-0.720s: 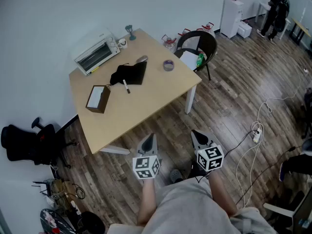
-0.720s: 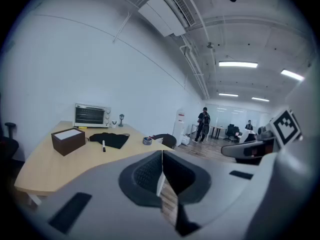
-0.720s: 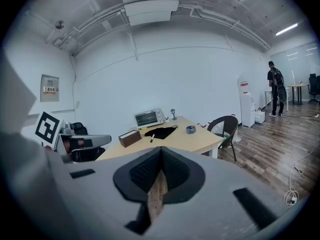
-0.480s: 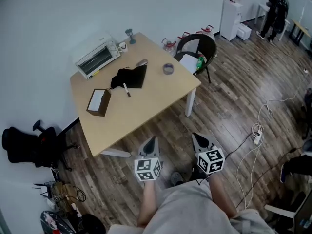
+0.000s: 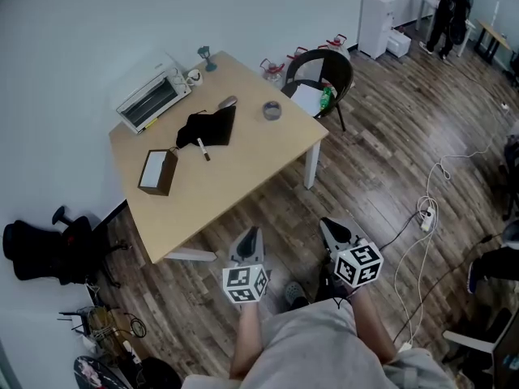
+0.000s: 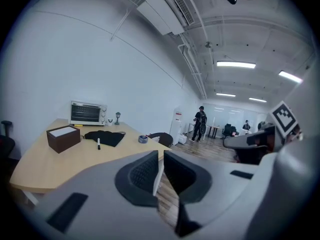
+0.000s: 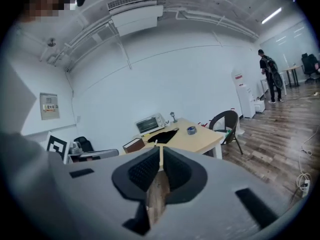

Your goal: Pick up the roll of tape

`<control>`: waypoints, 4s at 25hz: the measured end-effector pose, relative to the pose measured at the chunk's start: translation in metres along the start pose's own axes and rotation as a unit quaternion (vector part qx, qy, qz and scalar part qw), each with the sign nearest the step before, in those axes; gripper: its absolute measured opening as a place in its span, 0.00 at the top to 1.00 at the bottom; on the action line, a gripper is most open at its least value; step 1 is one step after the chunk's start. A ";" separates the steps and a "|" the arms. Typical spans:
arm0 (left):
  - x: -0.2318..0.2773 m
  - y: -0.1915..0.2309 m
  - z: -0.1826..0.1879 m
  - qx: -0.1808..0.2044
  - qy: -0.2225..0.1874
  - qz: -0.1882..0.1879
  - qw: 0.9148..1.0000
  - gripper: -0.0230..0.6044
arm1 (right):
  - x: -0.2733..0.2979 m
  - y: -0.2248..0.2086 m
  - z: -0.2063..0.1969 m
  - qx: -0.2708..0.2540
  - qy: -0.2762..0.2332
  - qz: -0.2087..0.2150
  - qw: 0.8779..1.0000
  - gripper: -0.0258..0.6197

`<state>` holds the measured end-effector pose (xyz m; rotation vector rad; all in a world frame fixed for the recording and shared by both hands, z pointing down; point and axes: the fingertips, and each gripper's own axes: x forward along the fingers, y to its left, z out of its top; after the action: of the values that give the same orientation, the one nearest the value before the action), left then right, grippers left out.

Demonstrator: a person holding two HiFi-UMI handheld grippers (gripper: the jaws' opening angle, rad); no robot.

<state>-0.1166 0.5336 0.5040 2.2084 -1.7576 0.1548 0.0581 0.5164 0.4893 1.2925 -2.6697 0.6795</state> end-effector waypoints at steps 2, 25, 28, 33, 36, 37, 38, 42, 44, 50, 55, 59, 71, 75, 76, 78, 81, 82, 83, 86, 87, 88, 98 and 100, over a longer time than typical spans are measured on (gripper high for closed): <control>0.003 0.003 -0.002 -0.003 0.001 0.003 1.000 0.94 | 0.003 0.009 -0.002 0.005 0.007 0.023 1.000 0.85; 0.140 -0.011 0.018 0.001 0.034 0.019 0.999 0.71 | 0.062 -0.107 0.018 0.051 0.048 0.025 0.997 0.70; 0.170 -0.014 0.032 0.017 0.031 0.016 0.999 0.70 | 0.083 -0.131 0.028 0.060 0.046 0.028 0.997 0.70; 0.212 -0.008 0.063 0.027 0.006 0.027 0.999 0.70 | 0.115 -0.163 0.053 0.059 0.034 0.038 0.997 0.69; 0.231 -0.008 0.077 0.022 -0.008 0.035 0.999 0.70 | 0.126 -0.184 0.071 0.052 0.027 0.038 0.998 0.69; 0.236 -0.010 0.080 0.021 -0.011 0.037 0.999 0.70 | 0.128 -0.191 0.076 0.050 0.026 0.039 0.998 0.67; 0.242 -0.012 0.082 0.021 -0.014 0.038 0.999 0.70 | 0.129 -0.197 0.080 0.050 0.024 0.040 0.998 0.66; 0.256 -0.022 0.082 0.014 -0.018 0.040 0.999 0.70 | 0.133 -0.218 0.085 0.055 0.026 0.041 0.997 0.65; 0.259 -0.022 0.077 0.008 -0.014 0.042 0.999 0.70 | 0.134 -0.224 0.083 0.060 0.033 0.044 0.997 0.64; 0.254 -0.011 0.065 -0.012 -0.002 0.062 0.998 0.70 | 0.141 -0.225 0.071 0.066 0.059 0.066 0.994 0.65; 0.256 0.003 0.057 -0.025 0.003 0.079 0.997 0.70 | 0.151 -0.235 0.060 0.076 0.071 0.074 0.992 0.64; 0.269 0.012 0.056 -0.027 0.007 0.081 0.996 0.70 | 0.162 -0.247 0.066 0.058 0.065 0.074 0.993 0.57; 0.341 0.039 0.080 -0.030 0.009 0.076 0.997 0.70 | 0.225 -0.272 0.101 0.047 0.063 0.088 0.993 0.51; 0.375 0.058 0.089 -0.037 0.015 0.077 0.996 0.70 | 0.263 -0.282 0.115 0.045 0.070 0.095 0.992 0.52; 0.384 0.063 0.092 -0.040 0.015 0.078 0.996 0.70 | 0.273 -0.286 0.120 0.043 0.073 0.096 0.992 0.53; 0.401 0.073 0.100 -0.046 0.012 0.082 0.996 0.70 | 0.292 -0.290 0.128 0.039 0.080 0.101 0.991 0.53; 0.423 0.087 0.110 -0.052 0.014 0.085 0.995 0.70 | 0.317 -0.293 0.140 0.040 0.088 0.109 0.989 0.56; 0.431 0.091 0.114 -0.053 0.014 0.085 0.995 0.70 | 0.325 -0.294 0.144 0.041 0.089 0.112 0.989 0.57; 0.438 0.095 0.119 -0.053 0.015 0.084 0.995 0.70 | 0.334 -0.295 0.148 0.041 0.090 0.115 0.988 0.58; 0.458 0.110 0.130 -0.052 0.018 0.084 0.995 0.70 | 0.361 -0.298 0.158 0.042 0.094 0.119 0.987 0.58; 0.464 0.116 0.133 -0.052 0.019 0.085 0.995 0.70 | 0.370 -0.299 0.161 0.042 0.096 0.120 0.987 0.58; 0.469 0.122 0.135 -0.052 0.021 0.087 0.995 0.70 | 0.378 -0.300 0.163 0.042 0.098 0.119 0.987 0.58; 0.519 0.164 0.176 -0.041 0.011 0.080 0.996 0.70 | 0.447 -0.307 0.187 0.050 0.099 0.122 0.986 0.60; 0.527 0.177 0.178 -0.040 0.015 0.078 0.996 0.70 | 0.461 -0.303 0.188 0.046 0.105 0.125 0.986 0.61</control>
<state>-0.1801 -0.0470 0.5121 2.0024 -1.8860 0.1479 0.0169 -0.0617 0.5538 0.8524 -2.6753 0.9215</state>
